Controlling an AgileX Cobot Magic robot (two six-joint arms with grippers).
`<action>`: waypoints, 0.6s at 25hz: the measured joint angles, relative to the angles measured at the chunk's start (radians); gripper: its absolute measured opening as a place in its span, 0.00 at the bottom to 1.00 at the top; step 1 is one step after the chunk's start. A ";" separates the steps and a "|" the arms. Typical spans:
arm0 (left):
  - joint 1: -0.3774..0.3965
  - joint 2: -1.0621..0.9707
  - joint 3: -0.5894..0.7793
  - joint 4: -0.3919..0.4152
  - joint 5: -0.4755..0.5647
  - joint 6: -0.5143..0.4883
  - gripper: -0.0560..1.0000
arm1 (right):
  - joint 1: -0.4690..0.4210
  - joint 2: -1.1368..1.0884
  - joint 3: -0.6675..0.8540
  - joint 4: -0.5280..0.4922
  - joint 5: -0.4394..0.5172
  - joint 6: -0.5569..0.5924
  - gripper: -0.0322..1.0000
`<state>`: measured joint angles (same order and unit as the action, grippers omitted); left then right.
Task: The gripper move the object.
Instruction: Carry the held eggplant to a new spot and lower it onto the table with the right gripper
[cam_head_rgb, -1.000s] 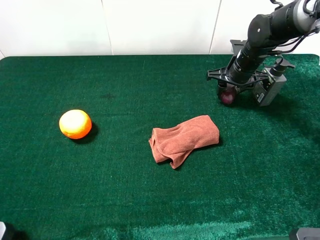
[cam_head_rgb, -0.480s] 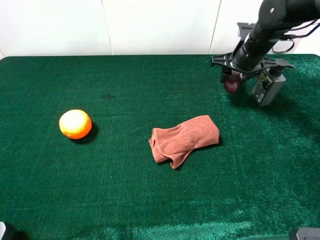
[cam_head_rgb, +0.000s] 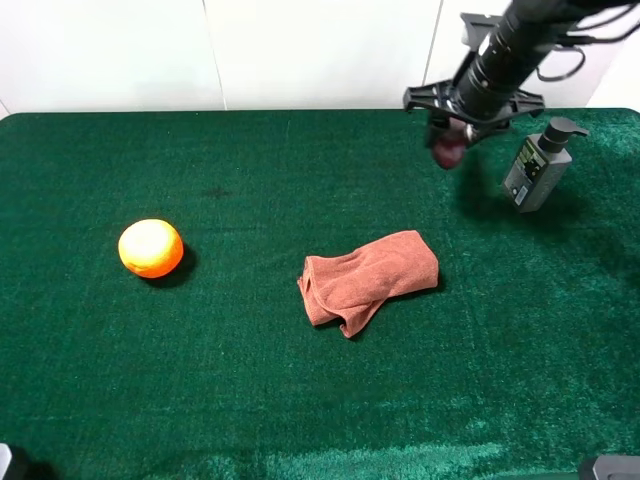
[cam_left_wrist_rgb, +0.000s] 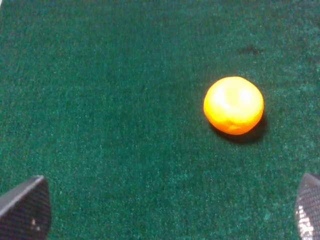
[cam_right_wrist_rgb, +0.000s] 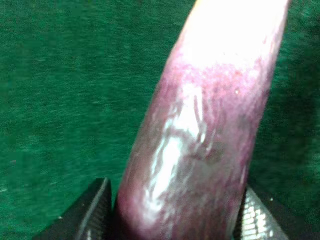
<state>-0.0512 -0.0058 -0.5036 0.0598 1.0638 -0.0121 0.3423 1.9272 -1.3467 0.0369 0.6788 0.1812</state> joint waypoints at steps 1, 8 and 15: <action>0.000 0.000 0.000 0.000 0.000 0.000 0.99 | 0.014 0.000 -0.021 0.000 0.013 0.000 0.40; 0.000 0.000 0.000 0.000 0.000 0.000 0.99 | 0.115 -0.001 -0.127 0.004 0.059 0.000 0.40; 0.000 0.000 0.000 0.000 0.000 0.000 0.99 | 0.216 -0.001 -0.131 0.038 0.060 -0.003 0.40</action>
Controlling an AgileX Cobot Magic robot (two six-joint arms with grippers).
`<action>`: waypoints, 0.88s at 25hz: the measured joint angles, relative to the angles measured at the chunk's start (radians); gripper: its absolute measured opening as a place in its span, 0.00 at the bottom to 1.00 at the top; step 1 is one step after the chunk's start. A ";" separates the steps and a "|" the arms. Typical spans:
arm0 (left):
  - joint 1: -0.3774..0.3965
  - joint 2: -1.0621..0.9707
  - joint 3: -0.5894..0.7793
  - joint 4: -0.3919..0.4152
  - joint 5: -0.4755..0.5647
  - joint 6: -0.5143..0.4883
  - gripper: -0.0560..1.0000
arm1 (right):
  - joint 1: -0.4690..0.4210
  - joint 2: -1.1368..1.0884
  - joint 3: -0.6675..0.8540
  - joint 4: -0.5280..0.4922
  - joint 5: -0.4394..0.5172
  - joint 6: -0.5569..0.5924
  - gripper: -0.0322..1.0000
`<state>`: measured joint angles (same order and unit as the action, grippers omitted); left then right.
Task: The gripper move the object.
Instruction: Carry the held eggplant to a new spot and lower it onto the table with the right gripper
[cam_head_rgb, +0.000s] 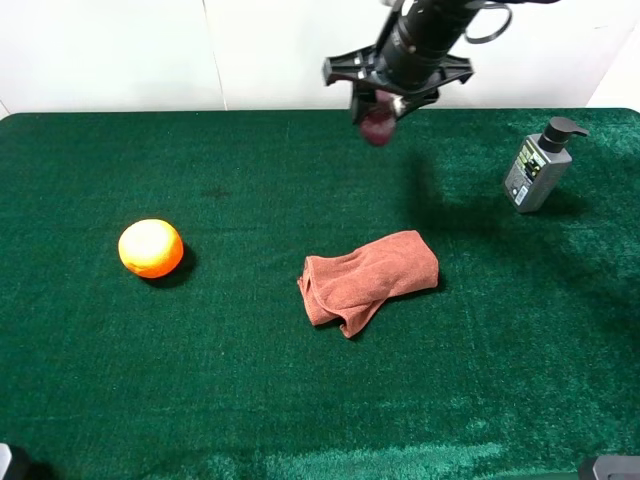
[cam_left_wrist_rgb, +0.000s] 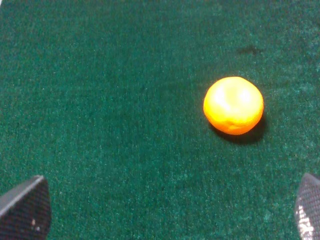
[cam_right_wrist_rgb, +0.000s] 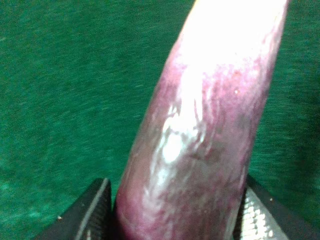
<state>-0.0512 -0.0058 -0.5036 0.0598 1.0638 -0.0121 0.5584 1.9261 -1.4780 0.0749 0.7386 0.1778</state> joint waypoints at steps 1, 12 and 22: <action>0.000 0.000 0.000 0.000 0.000 0.000 0.99 | 0.016 0.000 0.000 0.006 -0.001 -0.001 0.40; 0.000 0.000 0.000 0.000 0.000 0.000 0.99 | 0.172 0.037 -0.006 0.056 -0.064 -0.033 0.40; 0.000 0.000 0.000 0.000 0.000 0.000 0.99 | 0.272 0.108 -0.006 0.098 -0.146 -0.074 0.40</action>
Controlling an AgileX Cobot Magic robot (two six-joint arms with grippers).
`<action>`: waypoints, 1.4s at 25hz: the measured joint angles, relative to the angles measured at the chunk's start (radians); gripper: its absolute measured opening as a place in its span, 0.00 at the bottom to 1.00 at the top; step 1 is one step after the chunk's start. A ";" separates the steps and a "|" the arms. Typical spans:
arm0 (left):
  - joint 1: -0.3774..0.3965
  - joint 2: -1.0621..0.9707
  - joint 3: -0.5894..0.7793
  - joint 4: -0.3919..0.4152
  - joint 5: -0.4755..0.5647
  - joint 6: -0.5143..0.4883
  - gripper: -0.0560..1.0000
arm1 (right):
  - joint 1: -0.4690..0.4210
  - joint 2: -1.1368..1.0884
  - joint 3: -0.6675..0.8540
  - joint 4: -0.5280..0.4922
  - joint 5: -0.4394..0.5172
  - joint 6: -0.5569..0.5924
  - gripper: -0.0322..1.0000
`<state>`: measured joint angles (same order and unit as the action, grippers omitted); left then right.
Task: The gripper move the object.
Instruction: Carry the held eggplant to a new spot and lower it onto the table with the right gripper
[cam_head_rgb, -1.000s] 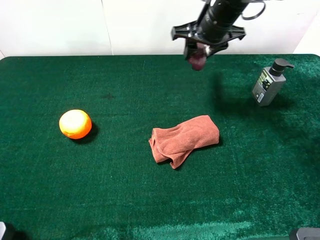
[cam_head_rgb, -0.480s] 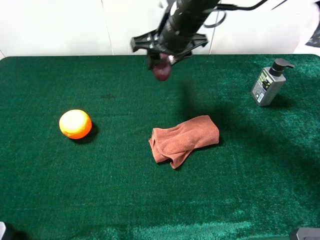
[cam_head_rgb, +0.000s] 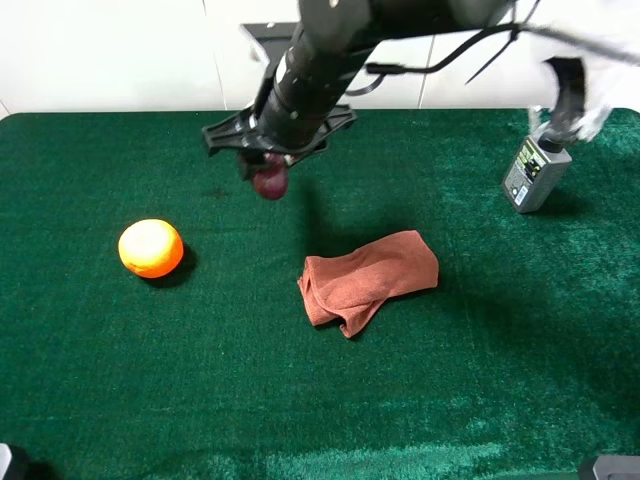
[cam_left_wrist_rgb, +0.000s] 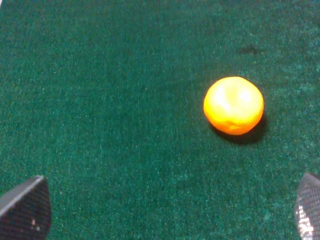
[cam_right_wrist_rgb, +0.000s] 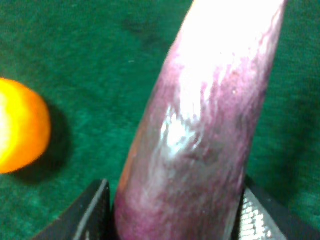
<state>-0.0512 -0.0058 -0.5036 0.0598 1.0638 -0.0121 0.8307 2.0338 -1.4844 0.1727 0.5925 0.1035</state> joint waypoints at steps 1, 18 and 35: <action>0.000 0.000 0.000 0.000 0.000 0.000 0.99 | 0.008 0.008 0.000 0.010 -0.009 -0.008 0.40; 0.000 0.000 0.000 0.001 0.000 0.000 0.99 | 0.059 0.167 -0.001 0.136 -0.141 -0.169 0.40; 0.000 0.000 0.000 0.019 0.000 0.000 0.99 | 0.059 0.258 -0.003 0.179 -0.219 -0.203 0.39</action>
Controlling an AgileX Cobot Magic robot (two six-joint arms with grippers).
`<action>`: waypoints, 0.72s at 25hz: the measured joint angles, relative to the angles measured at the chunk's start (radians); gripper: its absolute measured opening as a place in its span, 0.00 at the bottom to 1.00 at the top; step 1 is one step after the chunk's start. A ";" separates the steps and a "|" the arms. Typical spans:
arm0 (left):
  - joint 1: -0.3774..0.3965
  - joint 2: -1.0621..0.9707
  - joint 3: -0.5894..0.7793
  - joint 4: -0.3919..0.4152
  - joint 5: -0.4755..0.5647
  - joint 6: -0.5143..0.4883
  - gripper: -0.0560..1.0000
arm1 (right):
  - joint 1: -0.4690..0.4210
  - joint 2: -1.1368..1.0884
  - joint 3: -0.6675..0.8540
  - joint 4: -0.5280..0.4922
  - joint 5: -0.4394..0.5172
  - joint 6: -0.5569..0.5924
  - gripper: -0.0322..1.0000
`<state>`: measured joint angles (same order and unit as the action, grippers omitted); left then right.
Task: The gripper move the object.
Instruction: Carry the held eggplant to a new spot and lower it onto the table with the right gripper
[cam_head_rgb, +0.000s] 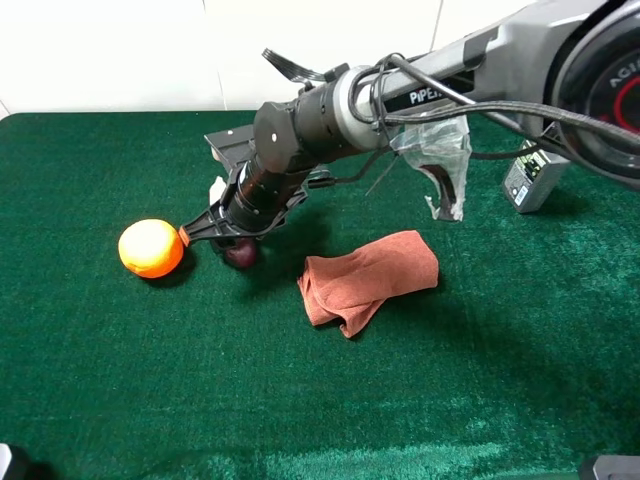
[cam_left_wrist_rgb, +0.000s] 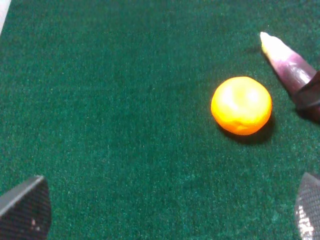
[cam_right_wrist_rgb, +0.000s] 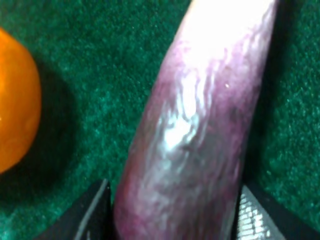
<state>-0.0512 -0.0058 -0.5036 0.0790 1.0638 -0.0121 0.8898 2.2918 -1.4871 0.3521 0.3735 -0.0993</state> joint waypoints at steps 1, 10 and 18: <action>0.000 0.000 0.000 0.000 0.000 0.000 0.99 | 0.000 0.000 0.000 0.000 0.000 0.000 0.39; 0.000 0.000 0.000 0.000 0.000 0.000 0.99 | 0.000 0.000 0.000 0.001 0.000 0.000 0.40; 0.000 0.000 0.000 0.000 0.000 0.000 0.99 | 0.000 -0.002 -0.002 0.001 0.009 0.005 0.67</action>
<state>-0.0512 -0.0058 -0.5036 0.0790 1.0638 -0.0121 0.8898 2.2899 -1.4891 0.3533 0.3822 -0.0940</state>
